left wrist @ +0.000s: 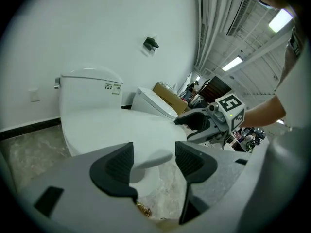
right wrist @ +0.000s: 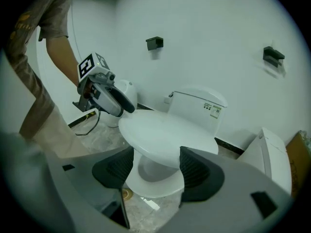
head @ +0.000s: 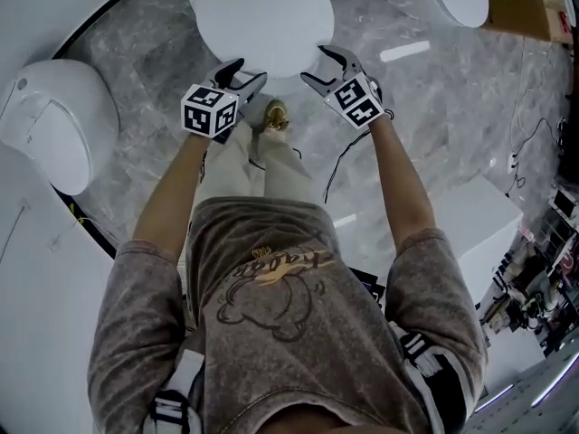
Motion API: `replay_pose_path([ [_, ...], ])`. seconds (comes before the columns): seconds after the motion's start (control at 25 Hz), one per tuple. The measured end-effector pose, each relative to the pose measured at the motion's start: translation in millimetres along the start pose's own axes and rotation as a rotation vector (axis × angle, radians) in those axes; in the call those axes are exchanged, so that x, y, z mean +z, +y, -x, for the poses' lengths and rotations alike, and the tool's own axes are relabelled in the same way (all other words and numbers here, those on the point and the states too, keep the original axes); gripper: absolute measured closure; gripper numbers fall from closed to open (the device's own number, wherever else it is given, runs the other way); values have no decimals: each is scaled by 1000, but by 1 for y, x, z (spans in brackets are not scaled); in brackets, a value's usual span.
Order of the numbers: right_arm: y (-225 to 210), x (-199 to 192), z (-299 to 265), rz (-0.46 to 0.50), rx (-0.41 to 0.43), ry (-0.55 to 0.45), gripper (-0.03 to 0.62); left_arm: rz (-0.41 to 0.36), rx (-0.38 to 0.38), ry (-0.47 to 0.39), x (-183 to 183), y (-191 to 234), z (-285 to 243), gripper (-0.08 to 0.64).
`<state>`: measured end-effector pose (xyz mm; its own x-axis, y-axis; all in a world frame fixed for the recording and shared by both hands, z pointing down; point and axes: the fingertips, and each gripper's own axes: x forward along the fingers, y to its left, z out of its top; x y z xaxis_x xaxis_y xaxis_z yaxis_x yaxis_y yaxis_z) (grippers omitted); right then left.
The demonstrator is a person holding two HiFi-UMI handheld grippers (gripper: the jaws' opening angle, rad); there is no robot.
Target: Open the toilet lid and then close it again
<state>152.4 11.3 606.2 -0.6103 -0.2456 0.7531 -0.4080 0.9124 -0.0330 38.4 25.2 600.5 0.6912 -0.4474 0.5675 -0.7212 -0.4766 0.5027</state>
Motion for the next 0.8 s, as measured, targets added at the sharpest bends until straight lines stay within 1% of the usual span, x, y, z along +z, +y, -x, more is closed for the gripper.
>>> replay_pose_path([
  [0.12,9,-20,-6,41,-6,20,304,-1,18,7,-18,0,-8,290],
  [0.2,16,-28,-8,52,13,14,305,-3,31,7,-26,-1,-11,289],
  [0.24,20,-30,-8,40,34,3,305,-1,35,6,-29,-1,-12,290],
  [0.36,26,-31,-8,-56,104,-45,305,1,40,9,-38,0,-17,290],
  [0.48,28,-40,-15,-129,140,-40,305,3,40,30,-50,2,-24,291],
  [0.64,33,-58,-28,-189,142,-27,305,20,36,58,-72,6,-33,291],
  [0.8,34,-82,-45,-275,125,-7,306,10,35,104,-96,10,-48,291],
])
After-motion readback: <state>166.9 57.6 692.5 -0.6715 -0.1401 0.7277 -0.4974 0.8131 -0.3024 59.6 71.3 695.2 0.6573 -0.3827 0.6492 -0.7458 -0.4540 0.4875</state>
